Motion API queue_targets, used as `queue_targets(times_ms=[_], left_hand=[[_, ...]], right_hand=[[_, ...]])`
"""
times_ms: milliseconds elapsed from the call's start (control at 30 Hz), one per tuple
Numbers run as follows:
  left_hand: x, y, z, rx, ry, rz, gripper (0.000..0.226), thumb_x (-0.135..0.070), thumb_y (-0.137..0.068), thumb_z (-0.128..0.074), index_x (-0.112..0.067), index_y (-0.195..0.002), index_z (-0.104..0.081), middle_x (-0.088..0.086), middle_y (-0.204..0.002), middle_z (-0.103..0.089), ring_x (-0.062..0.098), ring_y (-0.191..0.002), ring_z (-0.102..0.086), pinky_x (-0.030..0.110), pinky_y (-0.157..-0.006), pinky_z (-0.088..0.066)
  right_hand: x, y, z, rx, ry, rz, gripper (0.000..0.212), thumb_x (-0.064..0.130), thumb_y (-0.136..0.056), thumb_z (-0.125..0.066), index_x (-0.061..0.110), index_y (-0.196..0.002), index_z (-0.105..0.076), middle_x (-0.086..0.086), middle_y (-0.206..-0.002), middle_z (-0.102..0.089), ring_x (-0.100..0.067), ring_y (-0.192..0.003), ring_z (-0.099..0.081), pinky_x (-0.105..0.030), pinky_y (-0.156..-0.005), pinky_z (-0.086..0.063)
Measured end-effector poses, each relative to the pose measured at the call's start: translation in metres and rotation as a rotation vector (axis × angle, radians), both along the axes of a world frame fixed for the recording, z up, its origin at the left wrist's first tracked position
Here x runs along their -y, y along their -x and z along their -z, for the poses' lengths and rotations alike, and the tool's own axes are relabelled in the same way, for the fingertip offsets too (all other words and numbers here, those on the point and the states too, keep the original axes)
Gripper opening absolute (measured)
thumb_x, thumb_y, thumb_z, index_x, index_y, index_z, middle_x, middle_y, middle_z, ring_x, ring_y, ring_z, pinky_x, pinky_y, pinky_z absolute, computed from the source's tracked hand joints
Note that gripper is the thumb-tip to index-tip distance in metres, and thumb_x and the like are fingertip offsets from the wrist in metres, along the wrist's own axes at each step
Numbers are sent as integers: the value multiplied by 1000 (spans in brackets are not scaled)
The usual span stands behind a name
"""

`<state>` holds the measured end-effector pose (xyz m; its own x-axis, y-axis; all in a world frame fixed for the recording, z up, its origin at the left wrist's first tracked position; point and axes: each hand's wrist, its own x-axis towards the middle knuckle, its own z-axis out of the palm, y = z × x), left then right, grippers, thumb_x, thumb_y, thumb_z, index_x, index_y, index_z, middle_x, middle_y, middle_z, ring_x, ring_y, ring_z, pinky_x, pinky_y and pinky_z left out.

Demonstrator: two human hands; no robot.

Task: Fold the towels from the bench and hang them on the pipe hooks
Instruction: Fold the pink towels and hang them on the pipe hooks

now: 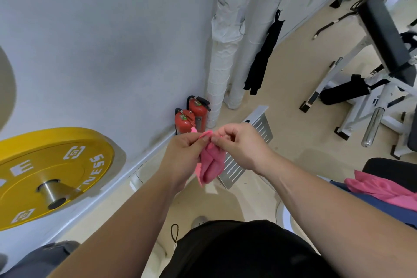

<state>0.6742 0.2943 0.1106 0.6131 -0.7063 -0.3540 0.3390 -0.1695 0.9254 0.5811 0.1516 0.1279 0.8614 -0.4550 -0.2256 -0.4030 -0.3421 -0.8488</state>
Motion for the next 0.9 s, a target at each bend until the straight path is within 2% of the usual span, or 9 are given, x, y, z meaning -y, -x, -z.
queue_targets(times_ms=[100, 200, 267, 367, 467, 533, 667, 800, 900], left_hand=[[-2, -1, 3, -19, 0, -11, 23, -17, -101, -58, -11, -100, -80, 24, -99, -76, 32, -90, -72, 46, -84, -61], [-3, -2, 1, -33, 21, -31, 24, -15, -102, -57, -9, -99, -80, 22, -96, -77, 29, -85, -73, 37, -75, -59], [-3, -4, 1, -47, 22, -40, 24, -18, -102, -58, -8, -99, -80, 23, -98, -76, 27, -85, -71, 34, -75, -58], [-3, -5, 2, -102, 33, -8, 26, -20, -102, -56, -11, -99, -80, 21, -97, -77, 27, -85, -72, 32, -75, -59], [-4, -5, 3, -185, 54, -14, 27, -20, -104, -52, -10, -106, -77, 19, -96, -77, 27, -87, -72, 35, -77, -59], [-5, -6, 4, -198, 37, -37, 28, -19, -104, -50, -13, -106, -77, 14, -93, -78, 23, -83, -72, 29, -70, -57], [-6, -12, 7, -164, 11, -82, 28, -16, -104, -51, -18, -101, -79, 11, -90, -78, 21, -80, -71, 29, -70, -59], [-7, -14, 2, -99, 30, 60, 29, -15, -104, -49, -14, -106, -78, 16, -98, -78, 24, -87, -72, 36, -84, -58], [-7, -15, 1, -79, 51, 87, 30, -16, -104, -48, -14, -106, -78, 17, -98, -78, 33, -87, -70, 42, -86, -55]], right_hand=[[1, -4, -1, -21, 45, -19, 12, 23, -93, -72, 16, -85, -77, 3, -65, -67, -4, -61, -54, -31, -62, -48], [1, -7, 0, 3, -192, 30, 7, 11, -89, -73, 11, -95, -78, -18, -90, -77, -17, -78, -66, -42, -82, -58], [2, -8, 1, 11, -295, 20, 16, 8, -83, -73, 10, -98, -78, -26, -96, -74, -22, -80, -63, -41, -82, -56], [4, -9, 5, 32, -106, 30, 9, 10, -82, -79, 12, -92, -79, -8, -77, -71, -9, -72, -59, -33, -74, -53], [5, -12, 5, 122, 152, 17, 3, 12, -85, -78, 14, -86, -79, 12, -84, -58, 3, -76, -54, -13, -74, -41], [8, -13, 4, 167, 245, -89, 6, 12, -88, -74, 15, -84, -77, 14, -83, -61, 3, -82, -57, -10, -74, -39], [9, -11, -6, 17, 79, -176, 8, 16, -89, -74, 21, -84, -77, 1, -73, -72, -20, -76, -69, -37, -75, -55], [3, -18, -7, 10, 70, -97, 15, 21, -81, -83, 11, -77, -74, -17, -71, -70, -37, -71, -67, -47, -71, -57], [4, -22, -8, 17, 76, -61, 22, 22, -79, -86, 11, -73, -68, -16, -69, -69, -37, -67, -67, -48, -68, -57]])
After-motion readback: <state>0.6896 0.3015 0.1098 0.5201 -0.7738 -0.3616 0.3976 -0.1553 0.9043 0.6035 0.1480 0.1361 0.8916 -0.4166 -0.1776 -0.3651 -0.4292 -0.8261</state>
